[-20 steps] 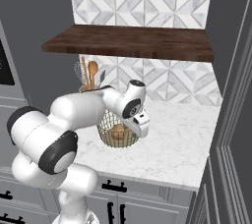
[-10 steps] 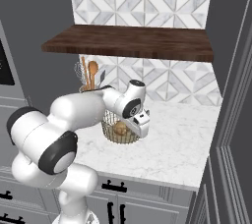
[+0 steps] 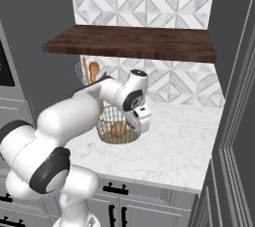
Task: Open the cabinet, pick up the bread from the cabinet and place it in the basket. Then move the basket to the dining counter.
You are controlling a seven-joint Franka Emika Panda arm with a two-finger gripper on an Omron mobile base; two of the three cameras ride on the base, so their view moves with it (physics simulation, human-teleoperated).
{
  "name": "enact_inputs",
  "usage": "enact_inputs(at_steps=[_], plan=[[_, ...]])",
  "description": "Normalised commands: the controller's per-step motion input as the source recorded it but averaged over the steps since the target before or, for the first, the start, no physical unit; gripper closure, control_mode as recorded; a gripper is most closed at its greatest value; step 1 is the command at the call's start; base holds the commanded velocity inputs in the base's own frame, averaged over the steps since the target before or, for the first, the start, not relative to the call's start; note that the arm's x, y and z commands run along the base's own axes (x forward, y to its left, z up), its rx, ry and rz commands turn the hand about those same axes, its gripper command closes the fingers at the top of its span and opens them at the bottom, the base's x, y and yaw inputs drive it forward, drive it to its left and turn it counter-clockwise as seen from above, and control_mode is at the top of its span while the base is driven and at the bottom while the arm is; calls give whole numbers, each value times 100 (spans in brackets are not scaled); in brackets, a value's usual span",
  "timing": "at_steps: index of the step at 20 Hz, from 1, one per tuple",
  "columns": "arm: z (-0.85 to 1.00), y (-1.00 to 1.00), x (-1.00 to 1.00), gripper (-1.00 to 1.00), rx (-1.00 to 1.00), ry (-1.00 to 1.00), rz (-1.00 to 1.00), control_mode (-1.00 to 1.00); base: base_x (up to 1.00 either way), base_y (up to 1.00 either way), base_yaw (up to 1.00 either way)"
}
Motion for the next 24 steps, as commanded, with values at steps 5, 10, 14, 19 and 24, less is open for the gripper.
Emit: enact_inputs(at_steps=[5, 10, 14, 19, 24], plan=[[78, 0, -68, 100, 0, -10, -13, -100, 0, 0, 0], [66, 1, -85, 100, -1, -28, -13, -100, 0, 0, 0], [63, 26, -49, 100, -4, -24, -10, -100, 0, 0, 0], [48, 16, -21, 100, 0, -1, 0, -100, 0, 0, 0], [30, 5, -14, 100, 0, 0, 0, -100, 0, 0, 0]])
